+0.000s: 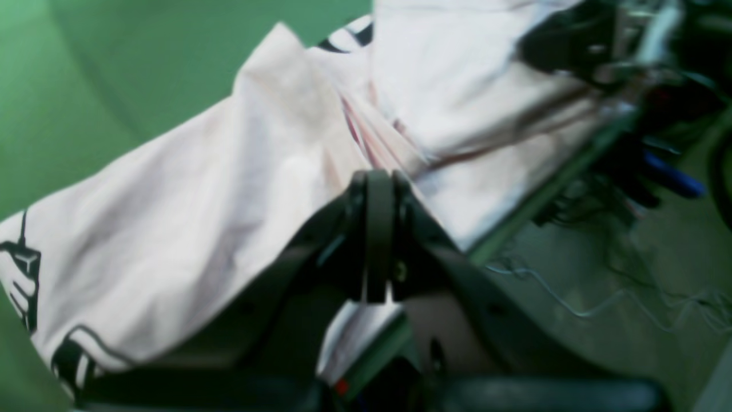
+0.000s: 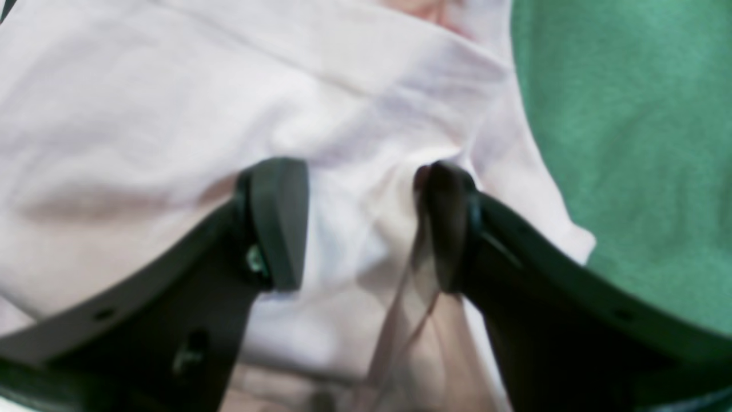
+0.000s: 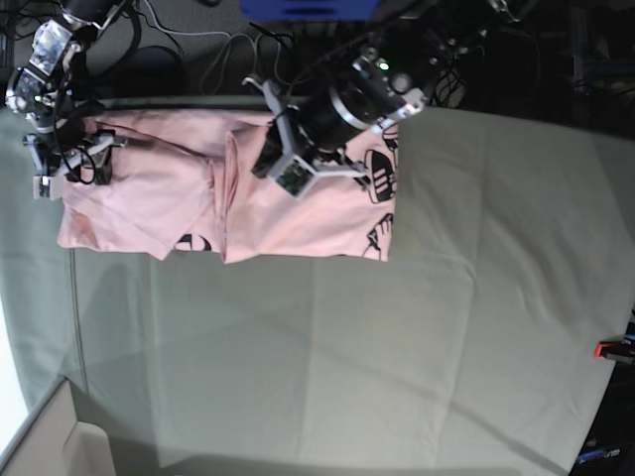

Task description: Layout the t-shirt on the table in an organized manner, then fold the t-shirt properly

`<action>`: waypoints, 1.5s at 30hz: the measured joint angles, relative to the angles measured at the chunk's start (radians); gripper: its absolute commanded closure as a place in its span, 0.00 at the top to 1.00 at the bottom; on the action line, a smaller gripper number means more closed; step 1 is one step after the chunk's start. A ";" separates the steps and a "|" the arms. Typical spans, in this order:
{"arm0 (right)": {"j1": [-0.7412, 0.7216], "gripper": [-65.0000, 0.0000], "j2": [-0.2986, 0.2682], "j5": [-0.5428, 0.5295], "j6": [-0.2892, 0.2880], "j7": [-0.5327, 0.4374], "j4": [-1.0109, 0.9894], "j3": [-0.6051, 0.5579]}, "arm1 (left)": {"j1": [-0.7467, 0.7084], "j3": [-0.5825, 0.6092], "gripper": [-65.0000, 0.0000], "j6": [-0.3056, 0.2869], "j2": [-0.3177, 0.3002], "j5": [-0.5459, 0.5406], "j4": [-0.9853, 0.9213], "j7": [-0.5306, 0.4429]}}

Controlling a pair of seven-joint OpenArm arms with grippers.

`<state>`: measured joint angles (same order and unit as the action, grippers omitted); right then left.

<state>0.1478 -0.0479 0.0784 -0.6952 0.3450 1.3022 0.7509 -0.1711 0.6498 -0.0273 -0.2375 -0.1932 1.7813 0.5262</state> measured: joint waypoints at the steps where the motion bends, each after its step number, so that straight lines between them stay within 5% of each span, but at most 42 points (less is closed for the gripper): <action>1: 0.000 0.52 0.000 0.000 0.000 0.000 0.000 0.001 | -0.002 -0.030 0.00 0.001 -0.002 -0.001 -0.001 0.010; 9: -0.037 0.53 0.051 0.002 0.000 0.000 0.123 0.124 | -0.010 -0.290 0.00 0.003 -0.008 0.007 -0.146 0.023; 20: -0.134 0.56 0.016 0.071 0.000 0.002 0.029 0.136 | -0.034 -0.505 0.00 0.004 0.000 0.002 -0.143 0.008; 25: -0.150 0.68 0.016 0.078 0.000 0.007 0.015 0.174 | -0.034 -0.550 0.00 0.003 0.000 0.001 -0.143 0.004; 45: -0.130 0.63 -0.036 0.055 0.003 -0.044 -0.163 0.150 | -0.031 -0.576 0.00 0.001 0.000 0.008 -0.146 0.005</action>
<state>0.0181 -0.0841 0.1337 -0.6926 0.3012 1.1397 0.9012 -0.2016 0.0734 -0.0265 -0.2378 -0.1848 1.6352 0.5316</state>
